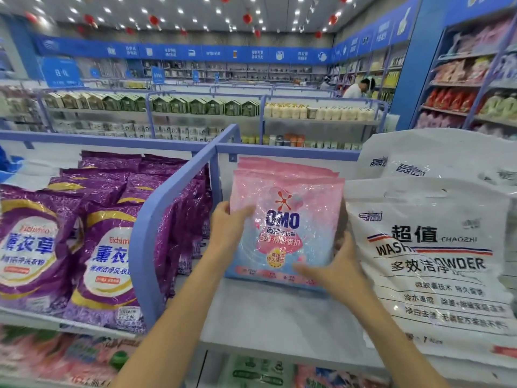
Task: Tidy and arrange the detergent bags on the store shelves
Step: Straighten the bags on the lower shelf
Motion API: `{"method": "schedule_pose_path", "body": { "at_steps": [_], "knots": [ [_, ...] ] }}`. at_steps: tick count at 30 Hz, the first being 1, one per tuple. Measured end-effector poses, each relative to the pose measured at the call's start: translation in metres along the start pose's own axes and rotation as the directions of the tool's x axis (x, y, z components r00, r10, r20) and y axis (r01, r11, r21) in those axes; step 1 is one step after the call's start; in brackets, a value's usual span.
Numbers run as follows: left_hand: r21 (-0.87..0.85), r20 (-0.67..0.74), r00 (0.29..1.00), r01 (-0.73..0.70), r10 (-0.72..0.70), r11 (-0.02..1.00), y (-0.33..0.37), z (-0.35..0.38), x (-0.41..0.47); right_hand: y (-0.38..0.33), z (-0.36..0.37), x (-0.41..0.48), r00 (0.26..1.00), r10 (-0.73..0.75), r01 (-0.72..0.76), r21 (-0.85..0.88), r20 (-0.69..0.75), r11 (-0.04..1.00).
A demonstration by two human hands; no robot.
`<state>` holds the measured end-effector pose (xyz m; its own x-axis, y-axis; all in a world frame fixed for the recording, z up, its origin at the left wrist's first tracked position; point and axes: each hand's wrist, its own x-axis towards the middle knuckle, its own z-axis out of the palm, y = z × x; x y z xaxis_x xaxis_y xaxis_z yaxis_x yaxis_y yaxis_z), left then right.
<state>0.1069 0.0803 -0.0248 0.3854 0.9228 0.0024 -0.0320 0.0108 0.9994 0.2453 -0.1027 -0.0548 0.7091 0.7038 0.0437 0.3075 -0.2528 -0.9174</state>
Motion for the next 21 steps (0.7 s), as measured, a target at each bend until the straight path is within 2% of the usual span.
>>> {"method": "schedule_pose_path", "body": {
  "at_steps": [2, 4, 6, 7, 10, 13, 17, 21],
  "knots": [
    [0.183, 0.144, 0.988, 0.033, -0.06, 0.983, -0.013, -0.008, -0.01, 0.015, 0.018, -0.015, 0.996, -0.089, 0.089, -0.002, 0.025, 0.996],
    [0.405, 0.269, 0.96, -0.046, -0.071, 0.913, -0.028, -0.013, -0.018, 0.026, 0.028, -0.014, 0.987, -0.16, 0.161, 0.031, -0.021, 0.987],
    [0.585, 0.291, 0.955, -0.134, -0.053, 0.8, -0.04, -0.012, -0.018, 0.03, 0.033, -0.003, 0.978, -0.196, 0.198, 0.019, -0.075, 0.98],
    [0.627, 0.273, 0.96, -0.126, -0.066, 0.769, -0.04, -0.01, -0.02, 0.031, 0.035, 0.002, 0.976, -0.201, 0.203, 0.009, -0.084, 0.979],
    [0.666, 0.204, 0.979, -0.151, 0.016, 0.731, -0.045, -0.003, -0.019, 0.029, 0.036, 0.015, 0.978, -0.19, 0.185, -0.069, -0.087, 0.98],
    [0.652, 0.142, 0.988, -0.136, 0.057, 0.746, -0.043, 0.002, -0.021, 0.031, 0.034, 0.026, 0.986, -0.148, 0.138, -0.119, -0.081, 0.983],
    [0.637, 0.138, 0.986, -0.164, 0.098, 0.753, -0.043, 0.0, -0.026, 0.032, 0.036, 0.025, 0.988, -0.12, 0.105, -0.144, -0.095, 0.984],
    [0.609, 0.139, 0.982, -0.189, 0.131, 0.771, -0.054, -0.009, -0.029, 0.034, 0.041, 0.012, 0.974, -0.118, 0.088, -0.16, -0.191, 0.983]
  ]
}}
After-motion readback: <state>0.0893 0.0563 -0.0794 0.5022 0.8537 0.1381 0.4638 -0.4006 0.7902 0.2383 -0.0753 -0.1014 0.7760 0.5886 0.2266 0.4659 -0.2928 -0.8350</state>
